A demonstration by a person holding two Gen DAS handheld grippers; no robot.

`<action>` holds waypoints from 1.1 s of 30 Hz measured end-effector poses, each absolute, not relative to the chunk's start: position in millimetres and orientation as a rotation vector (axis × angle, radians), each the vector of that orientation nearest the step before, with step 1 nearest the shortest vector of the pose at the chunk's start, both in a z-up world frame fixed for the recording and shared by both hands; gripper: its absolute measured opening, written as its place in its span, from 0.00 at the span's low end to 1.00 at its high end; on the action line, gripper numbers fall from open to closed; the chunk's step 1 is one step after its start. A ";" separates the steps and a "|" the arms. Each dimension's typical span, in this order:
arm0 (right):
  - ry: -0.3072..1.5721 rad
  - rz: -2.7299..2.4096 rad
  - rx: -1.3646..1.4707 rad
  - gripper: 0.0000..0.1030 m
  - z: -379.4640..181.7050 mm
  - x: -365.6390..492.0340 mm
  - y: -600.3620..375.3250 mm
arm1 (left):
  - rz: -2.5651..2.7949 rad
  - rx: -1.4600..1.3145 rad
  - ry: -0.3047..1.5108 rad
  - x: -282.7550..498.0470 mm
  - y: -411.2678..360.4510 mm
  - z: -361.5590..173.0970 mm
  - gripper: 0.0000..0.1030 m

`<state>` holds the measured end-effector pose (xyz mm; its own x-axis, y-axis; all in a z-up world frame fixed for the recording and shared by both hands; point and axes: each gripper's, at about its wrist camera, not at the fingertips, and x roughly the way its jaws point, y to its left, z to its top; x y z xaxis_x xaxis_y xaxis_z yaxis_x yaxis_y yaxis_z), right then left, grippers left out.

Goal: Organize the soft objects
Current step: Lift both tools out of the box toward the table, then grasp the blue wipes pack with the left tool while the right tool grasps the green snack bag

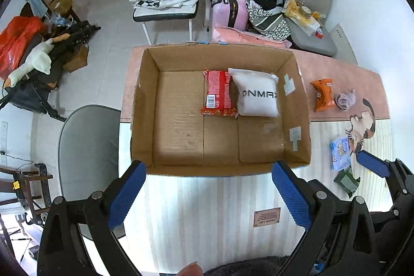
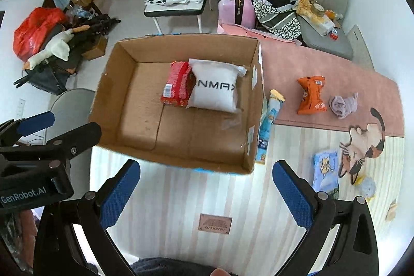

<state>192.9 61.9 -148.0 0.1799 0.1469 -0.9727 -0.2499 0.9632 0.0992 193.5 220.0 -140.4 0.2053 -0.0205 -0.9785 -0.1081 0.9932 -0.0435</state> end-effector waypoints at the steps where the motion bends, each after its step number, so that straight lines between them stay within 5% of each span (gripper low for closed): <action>1: 1.363 0.288 -0.077 1.00 -146.2 189.7 60.1 | 0.060 -0.109 1.355 190.2 217.1 -136.4 0.97; 11: 1.280 0.259 0.060 1.00 -131.4 180.3 -43.9 | -0.016 -0.032 1.260 190.0 118.7 -106.1 0.97; 20: 1.527 -0.014 -0.077 1.00 -233.2 174.3 -235.3 | -0.118 0.031 1.491 229.9 -36.0 -209.5 0.97; 28: 1.742 0.113 -0.366 0.99 -363.5 149.9 -265.9 | -0.058 0.115 1.736 218.1 -93.5 -320.3 0.97; 30: 1.755 0.128 -0.386 0.92 -380.8 148.7 -265.3 | -0.036 0.118 1.763 214.9 -96.2 -331.5 0.97; 33: 1.775 0.120 -0.293 0.57 -389.7 149.9 -275.5 | -0.017 0.101 1.781 215.1 -99.6 -336.3 0.97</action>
<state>149.9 -275.5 -389.7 -0.1976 -0.1325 -0.9713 -0.2618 0.9620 -0.0780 215.1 -99.6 -336.3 -0.2076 0.0589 -0.9764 0.0779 0.9960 0.0435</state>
